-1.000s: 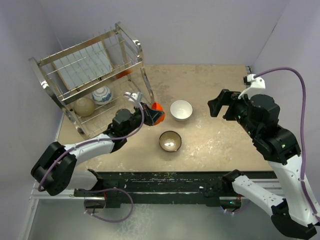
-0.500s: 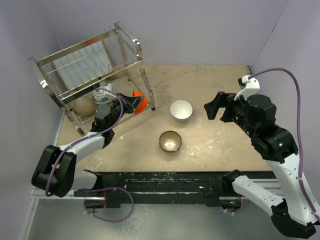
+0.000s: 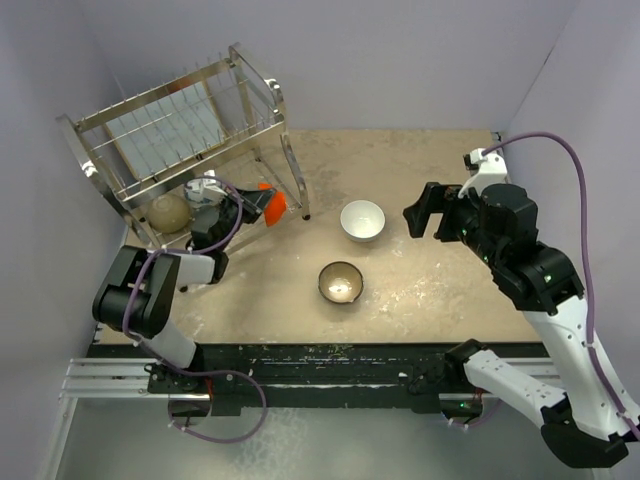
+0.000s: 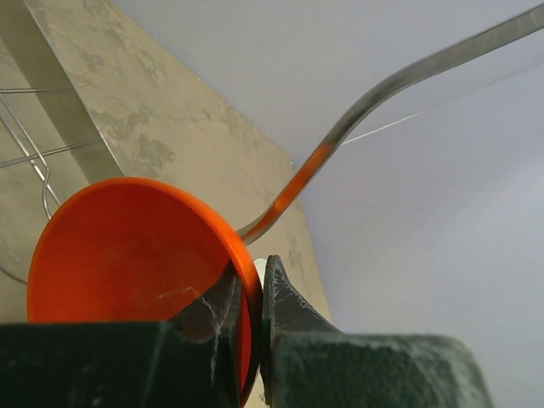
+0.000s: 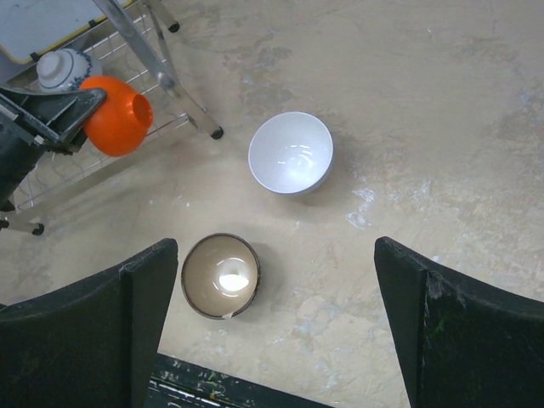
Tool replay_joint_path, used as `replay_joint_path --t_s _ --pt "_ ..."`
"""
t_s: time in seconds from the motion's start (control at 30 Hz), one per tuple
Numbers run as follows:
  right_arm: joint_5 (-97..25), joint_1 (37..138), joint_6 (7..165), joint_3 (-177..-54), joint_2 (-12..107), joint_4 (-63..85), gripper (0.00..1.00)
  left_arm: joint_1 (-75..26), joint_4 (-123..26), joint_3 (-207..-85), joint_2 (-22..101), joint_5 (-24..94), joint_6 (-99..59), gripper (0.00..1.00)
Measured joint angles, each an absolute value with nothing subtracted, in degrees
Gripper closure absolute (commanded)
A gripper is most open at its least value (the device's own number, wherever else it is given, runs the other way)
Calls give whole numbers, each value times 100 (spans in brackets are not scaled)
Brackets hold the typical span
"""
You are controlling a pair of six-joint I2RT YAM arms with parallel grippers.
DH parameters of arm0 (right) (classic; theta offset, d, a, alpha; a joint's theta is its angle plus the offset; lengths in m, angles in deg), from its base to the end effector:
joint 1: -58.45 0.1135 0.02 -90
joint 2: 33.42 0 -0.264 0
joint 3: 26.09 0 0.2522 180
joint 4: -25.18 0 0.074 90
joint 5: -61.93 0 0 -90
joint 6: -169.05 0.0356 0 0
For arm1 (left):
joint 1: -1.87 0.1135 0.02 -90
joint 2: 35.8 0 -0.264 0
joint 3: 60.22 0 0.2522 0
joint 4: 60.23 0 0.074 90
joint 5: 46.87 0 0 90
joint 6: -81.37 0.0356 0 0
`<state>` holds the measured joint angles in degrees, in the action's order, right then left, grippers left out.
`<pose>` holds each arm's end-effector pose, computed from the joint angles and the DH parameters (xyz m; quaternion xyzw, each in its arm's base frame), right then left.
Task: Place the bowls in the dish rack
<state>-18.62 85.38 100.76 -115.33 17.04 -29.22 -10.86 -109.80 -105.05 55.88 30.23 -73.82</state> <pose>0.1396 0.0644 0.4457 0.0136 0.7954 0.1883 0.5760 0.2995 -0.0758 0.1985 -0.2302 0.6511 -0.5124 0.5104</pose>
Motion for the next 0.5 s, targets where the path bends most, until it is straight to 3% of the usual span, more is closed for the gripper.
replay_joint_path --t_s 0.5 --pt "-1825 8538 9985 -11405 1841 -2811 1 -595 -12103 -11644 7155 2852 -8200 100"
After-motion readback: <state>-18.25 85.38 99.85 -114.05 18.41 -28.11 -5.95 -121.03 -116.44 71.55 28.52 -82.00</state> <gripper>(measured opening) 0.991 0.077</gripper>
